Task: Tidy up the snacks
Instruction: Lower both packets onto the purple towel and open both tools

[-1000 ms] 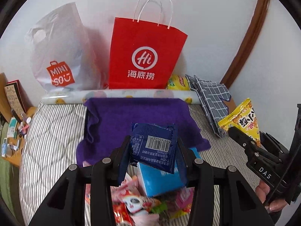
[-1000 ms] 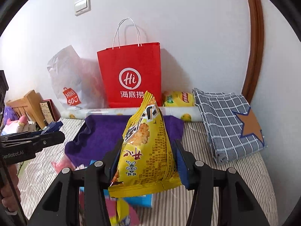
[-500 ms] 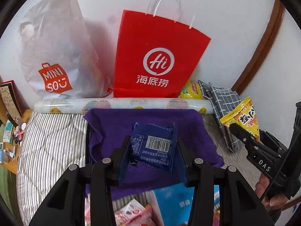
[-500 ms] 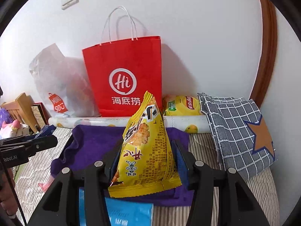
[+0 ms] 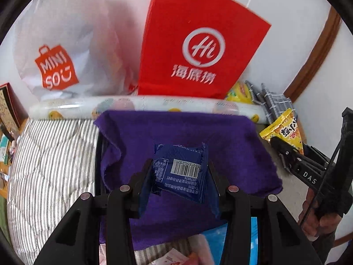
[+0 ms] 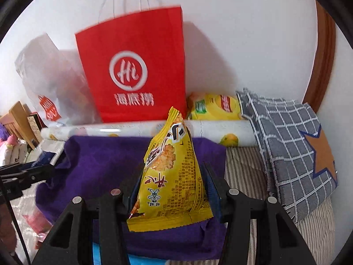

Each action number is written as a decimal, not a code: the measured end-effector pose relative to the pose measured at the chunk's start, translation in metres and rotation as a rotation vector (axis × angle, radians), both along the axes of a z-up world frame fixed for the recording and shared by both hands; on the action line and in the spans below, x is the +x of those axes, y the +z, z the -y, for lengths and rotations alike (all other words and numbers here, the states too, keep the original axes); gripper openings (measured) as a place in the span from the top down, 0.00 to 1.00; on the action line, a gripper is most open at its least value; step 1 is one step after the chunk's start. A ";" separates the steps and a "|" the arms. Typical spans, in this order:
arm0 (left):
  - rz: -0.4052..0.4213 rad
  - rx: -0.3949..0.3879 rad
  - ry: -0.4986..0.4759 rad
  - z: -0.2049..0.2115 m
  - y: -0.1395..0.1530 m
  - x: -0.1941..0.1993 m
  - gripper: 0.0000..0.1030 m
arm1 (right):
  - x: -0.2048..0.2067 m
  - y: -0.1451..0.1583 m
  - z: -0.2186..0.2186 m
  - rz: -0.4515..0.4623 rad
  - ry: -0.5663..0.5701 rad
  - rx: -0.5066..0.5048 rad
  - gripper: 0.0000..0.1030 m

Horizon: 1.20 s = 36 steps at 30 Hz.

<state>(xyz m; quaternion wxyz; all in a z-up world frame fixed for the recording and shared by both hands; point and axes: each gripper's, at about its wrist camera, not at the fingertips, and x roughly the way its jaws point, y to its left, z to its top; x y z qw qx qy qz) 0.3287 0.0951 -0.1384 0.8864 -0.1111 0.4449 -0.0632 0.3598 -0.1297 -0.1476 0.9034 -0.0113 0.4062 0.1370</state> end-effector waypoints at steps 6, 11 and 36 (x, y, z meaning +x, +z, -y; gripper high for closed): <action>-0.040 -0.023 0.030 -0.012 -0.018 0.006 0.57 | 0.008 -0.017 0.010 -0.047 -0.018 0.011 0.53; -0.057 -0.014 0.028 -0.012 -0.026 0.005 0.57 | 0.009 -0.021 0.010 -0.058 -0.011 0.014 0.53; -0.106 0.001 0.029 -0.009 -0.043 0.006 0.56 | 0.012 -0.036 0.006 -0.110 0.004 -0.007 0.52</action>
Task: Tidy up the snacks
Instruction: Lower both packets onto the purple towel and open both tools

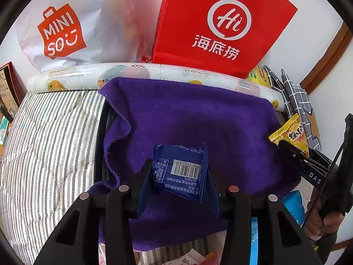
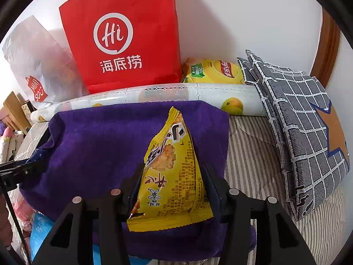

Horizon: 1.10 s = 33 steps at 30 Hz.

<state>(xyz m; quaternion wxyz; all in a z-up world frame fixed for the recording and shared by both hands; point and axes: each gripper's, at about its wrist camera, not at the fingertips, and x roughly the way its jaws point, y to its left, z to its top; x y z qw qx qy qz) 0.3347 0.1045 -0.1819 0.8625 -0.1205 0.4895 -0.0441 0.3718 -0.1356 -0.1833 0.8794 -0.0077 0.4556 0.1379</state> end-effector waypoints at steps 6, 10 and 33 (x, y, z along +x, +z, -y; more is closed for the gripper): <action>-0.005 0.002 -0.014 0.003 -0.001 -0.001 0.56 | 0.000 0.000 0.001 -0.003 -0.002 0.001 0.52; -0.010 0.003 -0.019 0.004 -0.002 0.000 0.56 | 0.001 0.001 0.000 -0.008 0.004 0.000 0.52; -0.033 -0.021 -0.036 0.006 -0.007 0.001 0.52 | -0.003 0.014 0.002 -0.019 0.007 0.026 0.49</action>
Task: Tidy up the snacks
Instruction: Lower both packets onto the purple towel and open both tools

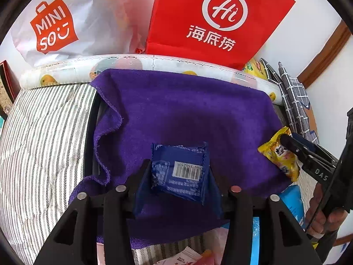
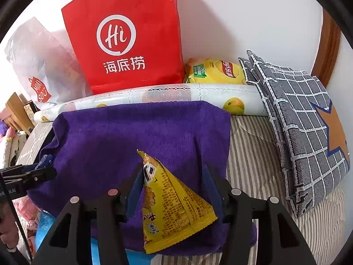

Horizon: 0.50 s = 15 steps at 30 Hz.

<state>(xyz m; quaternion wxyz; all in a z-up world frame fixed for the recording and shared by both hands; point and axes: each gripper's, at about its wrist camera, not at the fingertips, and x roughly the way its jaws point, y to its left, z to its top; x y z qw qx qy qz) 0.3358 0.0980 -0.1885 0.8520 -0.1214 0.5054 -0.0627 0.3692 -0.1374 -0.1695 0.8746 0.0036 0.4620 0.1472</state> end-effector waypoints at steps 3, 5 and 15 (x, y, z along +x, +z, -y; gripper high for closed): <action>-0.010 -0.013 -0.008 0.001 -0.001 0.000 0.48 | -0.006 0.010 0.004 0.010 -0.007 0.015 0.45; -0.017 -0.021 -0.015 0.002 0.000 0.000 0.47 | -0.012 0.015 0.008 0.021 -0.017 0.021 0.43; 0.010 -0.038 -0.035 0.008 0.015 -0.006 0.26 | -0.039 0.028 0.022 0.012 -0.063 0.022 0.33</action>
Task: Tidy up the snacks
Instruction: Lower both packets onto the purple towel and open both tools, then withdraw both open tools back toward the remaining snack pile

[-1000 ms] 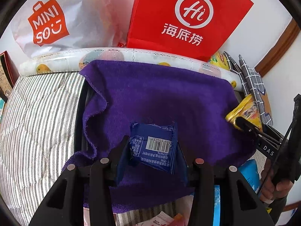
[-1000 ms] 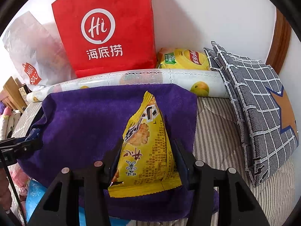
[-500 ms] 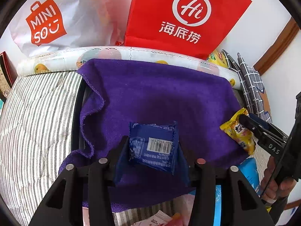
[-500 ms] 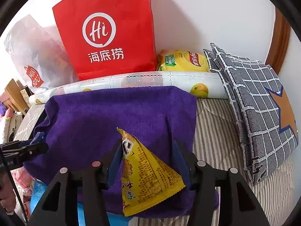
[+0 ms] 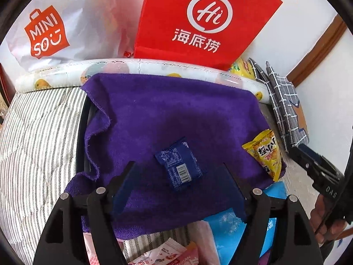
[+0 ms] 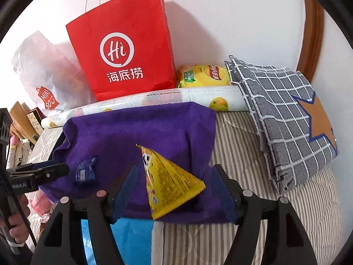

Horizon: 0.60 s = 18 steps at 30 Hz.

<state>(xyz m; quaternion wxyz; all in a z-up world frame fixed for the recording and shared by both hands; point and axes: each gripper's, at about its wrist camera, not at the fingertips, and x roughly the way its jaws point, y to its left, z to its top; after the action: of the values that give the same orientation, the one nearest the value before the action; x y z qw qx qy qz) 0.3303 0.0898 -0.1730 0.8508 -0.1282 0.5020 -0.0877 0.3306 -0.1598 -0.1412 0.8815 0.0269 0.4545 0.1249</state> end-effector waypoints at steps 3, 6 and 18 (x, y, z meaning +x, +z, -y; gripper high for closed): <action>-0.008 0.008 0.011 -0.002 0.004 -0.002 0.26 | -0.008 0.002 0.000 -0.008 -0.012 -0.014 0.30; -0.006 0.022 0.020 -0.004 0.009 -0.005 0.26 | -0.018 0.003 -0.007 -0.018 -0.013 -0.060 0.30; 0.098 0.046 -0.018 0.001 0.039 -0.047 0.26 | -0.071 0.029 -0.012 0.043 -0.037 -0.030 0.30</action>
<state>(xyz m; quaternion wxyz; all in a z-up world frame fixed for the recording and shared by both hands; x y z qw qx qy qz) 0.2833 0.0884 -0.1337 0.8763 -0.0998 0.4627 -0.0898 0.2595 -0.1479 -0.1121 0.8935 0.0194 0.4369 0.1023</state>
